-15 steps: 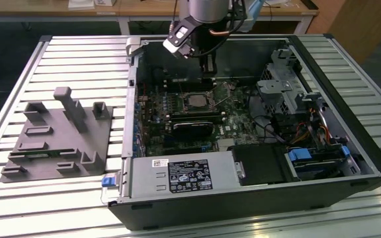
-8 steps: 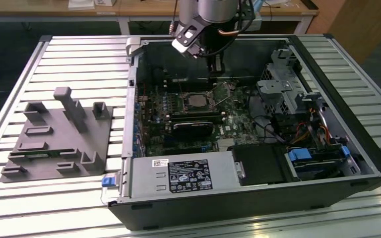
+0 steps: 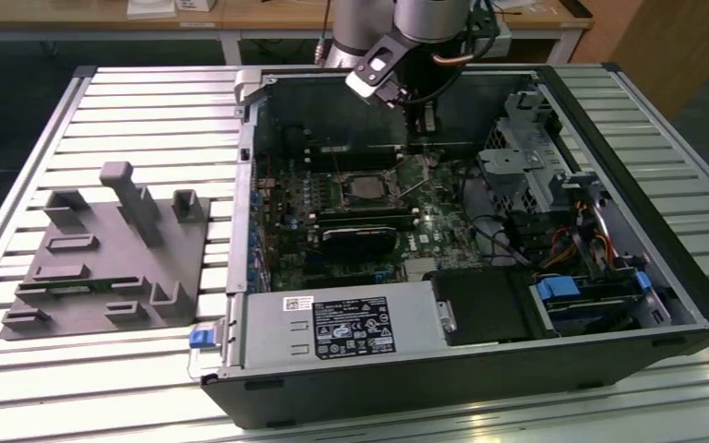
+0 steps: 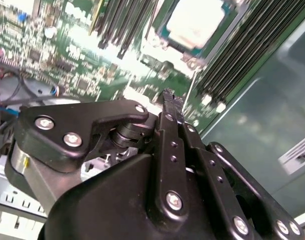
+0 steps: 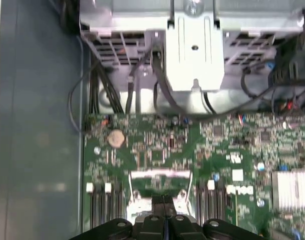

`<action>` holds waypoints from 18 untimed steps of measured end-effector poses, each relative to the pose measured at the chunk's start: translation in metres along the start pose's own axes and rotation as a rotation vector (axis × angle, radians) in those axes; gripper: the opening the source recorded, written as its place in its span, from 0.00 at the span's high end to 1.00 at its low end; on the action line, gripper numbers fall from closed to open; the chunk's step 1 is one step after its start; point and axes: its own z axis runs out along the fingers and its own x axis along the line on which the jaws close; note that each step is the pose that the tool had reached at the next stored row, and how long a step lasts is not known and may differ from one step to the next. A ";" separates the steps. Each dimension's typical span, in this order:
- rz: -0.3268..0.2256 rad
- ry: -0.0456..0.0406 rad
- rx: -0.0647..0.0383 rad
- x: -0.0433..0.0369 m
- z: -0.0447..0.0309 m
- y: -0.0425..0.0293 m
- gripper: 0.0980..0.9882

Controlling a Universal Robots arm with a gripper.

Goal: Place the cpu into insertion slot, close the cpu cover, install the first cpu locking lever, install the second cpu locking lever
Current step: 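Close the cpu cover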

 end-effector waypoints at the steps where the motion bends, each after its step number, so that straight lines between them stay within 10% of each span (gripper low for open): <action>1: 0.000 0.0002 0.000 0.0001 0.0004 0.0033 0.99; 18: 0.000 -0.0001 0.009 0.0009 0.0199 0.0435 0.99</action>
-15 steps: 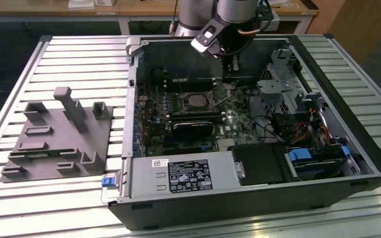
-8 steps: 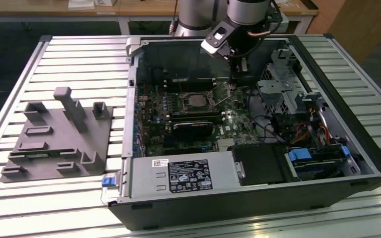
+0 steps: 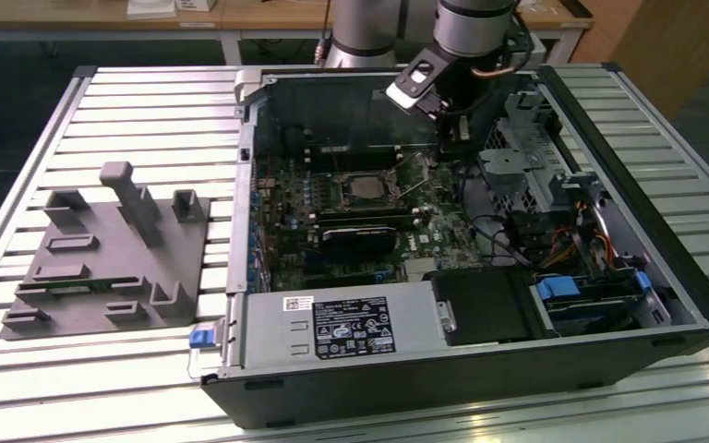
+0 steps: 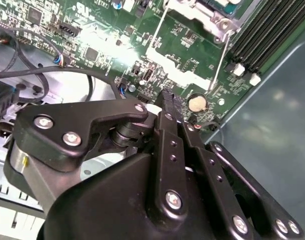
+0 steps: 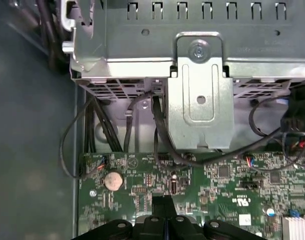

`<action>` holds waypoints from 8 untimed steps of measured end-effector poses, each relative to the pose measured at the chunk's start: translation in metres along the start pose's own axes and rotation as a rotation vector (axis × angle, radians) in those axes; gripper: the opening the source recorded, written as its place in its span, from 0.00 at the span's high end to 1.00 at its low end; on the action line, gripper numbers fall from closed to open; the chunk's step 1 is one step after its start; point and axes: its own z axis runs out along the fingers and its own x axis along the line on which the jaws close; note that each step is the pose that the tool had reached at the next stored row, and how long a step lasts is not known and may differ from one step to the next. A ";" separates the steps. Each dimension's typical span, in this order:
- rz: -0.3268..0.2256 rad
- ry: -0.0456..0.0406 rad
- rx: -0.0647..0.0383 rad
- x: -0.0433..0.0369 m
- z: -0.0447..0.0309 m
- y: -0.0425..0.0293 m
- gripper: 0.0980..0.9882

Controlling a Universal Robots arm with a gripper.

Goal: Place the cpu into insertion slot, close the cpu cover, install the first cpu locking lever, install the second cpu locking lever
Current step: 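Close the cpu cover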

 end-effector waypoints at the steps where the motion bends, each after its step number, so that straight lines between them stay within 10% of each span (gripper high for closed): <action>1: 0.000 0.0000 0.001 0.0000 0.0018 0.0006 0.99; 8: 0.000 -0.0001 0.006 -0.0001 0.0146 0.0008 0.99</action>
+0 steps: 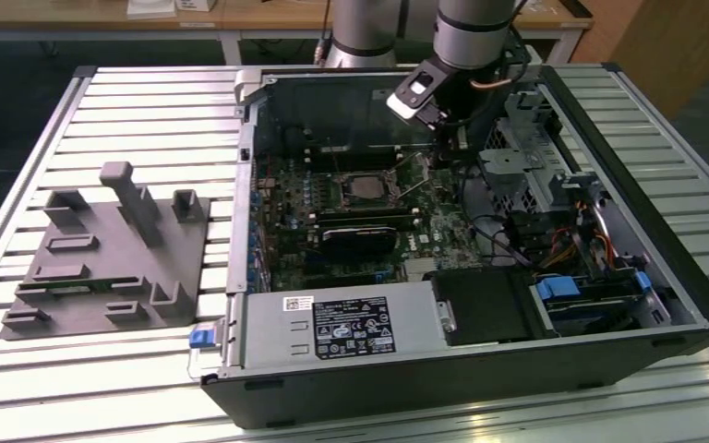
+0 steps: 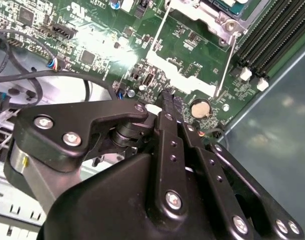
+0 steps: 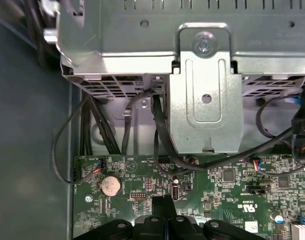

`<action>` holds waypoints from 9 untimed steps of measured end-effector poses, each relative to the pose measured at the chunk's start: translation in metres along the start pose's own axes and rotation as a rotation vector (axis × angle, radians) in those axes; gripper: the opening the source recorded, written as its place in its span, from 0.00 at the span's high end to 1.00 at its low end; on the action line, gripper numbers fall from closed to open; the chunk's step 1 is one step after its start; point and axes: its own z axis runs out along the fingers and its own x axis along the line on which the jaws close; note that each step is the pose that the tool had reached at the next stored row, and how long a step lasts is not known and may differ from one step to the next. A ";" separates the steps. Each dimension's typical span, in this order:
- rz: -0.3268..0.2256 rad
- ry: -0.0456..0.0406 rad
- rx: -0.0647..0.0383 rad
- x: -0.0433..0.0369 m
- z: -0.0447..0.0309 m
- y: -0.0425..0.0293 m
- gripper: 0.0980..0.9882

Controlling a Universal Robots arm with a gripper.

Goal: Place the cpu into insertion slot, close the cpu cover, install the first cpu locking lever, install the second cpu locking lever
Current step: 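Close the cpu cover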

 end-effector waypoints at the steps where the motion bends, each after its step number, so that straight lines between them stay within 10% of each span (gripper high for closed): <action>1: 0.000 -0.0002 0.002 0.0000 0.0018 -0.0001 0.99; 9: 0.000 -0.0004 0.010 -0.0001 0.0050 -0.0003 0.99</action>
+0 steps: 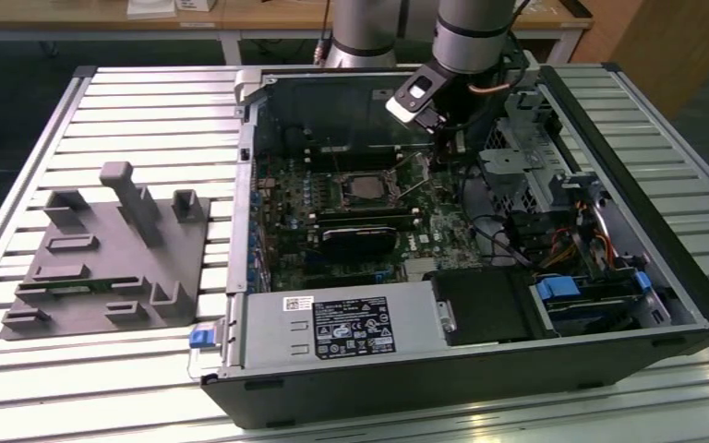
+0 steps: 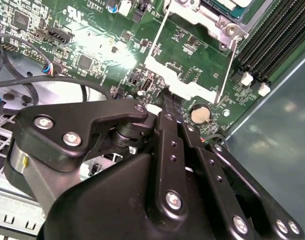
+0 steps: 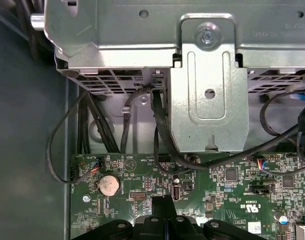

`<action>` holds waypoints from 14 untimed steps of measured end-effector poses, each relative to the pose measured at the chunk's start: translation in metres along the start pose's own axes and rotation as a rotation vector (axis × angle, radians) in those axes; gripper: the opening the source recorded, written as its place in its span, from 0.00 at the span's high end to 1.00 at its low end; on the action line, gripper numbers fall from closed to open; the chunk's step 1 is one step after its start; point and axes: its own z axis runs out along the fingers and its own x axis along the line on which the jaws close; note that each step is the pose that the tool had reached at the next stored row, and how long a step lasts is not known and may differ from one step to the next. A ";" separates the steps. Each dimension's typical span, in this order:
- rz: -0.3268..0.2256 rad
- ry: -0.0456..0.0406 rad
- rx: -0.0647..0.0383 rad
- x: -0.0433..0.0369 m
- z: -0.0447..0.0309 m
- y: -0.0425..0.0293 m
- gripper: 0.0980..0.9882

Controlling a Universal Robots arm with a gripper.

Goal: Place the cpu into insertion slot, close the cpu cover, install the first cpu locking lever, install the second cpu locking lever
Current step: 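Close the cpu cover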

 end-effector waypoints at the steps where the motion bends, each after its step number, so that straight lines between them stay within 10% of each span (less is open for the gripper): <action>1: 0.000 0.0001 0.009 0.0000 0.0002 0.0001 0.99; 5: 0.000 -0.0014 0.063 0.0000 0.0008 0.0004 0.99; 14: 0.000 -0.0006 0.063 -0.0001 0.0005 -0.0054 0.99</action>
